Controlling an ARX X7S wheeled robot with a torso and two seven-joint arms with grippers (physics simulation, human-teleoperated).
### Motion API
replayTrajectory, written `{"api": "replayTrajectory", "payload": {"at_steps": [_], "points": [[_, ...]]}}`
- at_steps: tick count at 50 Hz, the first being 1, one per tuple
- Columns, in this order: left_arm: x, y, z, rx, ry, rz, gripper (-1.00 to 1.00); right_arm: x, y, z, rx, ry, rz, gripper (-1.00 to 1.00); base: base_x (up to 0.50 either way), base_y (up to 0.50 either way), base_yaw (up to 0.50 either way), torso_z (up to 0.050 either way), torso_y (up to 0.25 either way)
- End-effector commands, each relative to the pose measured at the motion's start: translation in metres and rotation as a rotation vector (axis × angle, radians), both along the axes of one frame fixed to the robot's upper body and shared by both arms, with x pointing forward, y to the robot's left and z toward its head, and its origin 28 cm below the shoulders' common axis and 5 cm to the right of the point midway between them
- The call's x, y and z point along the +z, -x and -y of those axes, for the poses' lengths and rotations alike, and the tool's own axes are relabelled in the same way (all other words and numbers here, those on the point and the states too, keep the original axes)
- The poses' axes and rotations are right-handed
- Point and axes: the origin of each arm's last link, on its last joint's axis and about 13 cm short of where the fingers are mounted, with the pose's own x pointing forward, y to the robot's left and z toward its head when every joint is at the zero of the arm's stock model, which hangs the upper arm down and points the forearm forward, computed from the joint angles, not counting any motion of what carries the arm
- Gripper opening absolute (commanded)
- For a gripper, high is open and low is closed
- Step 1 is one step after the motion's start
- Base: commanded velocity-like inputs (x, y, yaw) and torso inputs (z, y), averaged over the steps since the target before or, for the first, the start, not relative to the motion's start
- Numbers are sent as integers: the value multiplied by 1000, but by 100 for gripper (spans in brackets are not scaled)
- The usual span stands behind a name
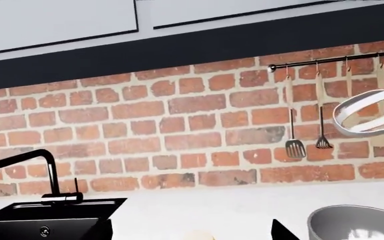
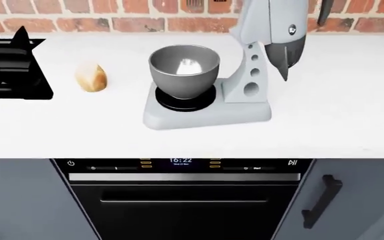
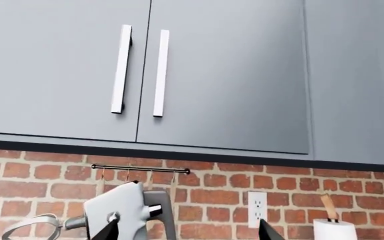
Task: Place the bread in the stand mixer bowl.
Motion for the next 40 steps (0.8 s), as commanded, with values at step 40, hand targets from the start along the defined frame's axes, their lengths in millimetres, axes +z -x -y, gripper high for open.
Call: {"api": "replayTrajectory", "payload": {"at_steps": [40], "points": [[-37,-99,54,116,193,-153,100,9,23,4,-65,-23,60,100,225,0,0,0,1]]}}
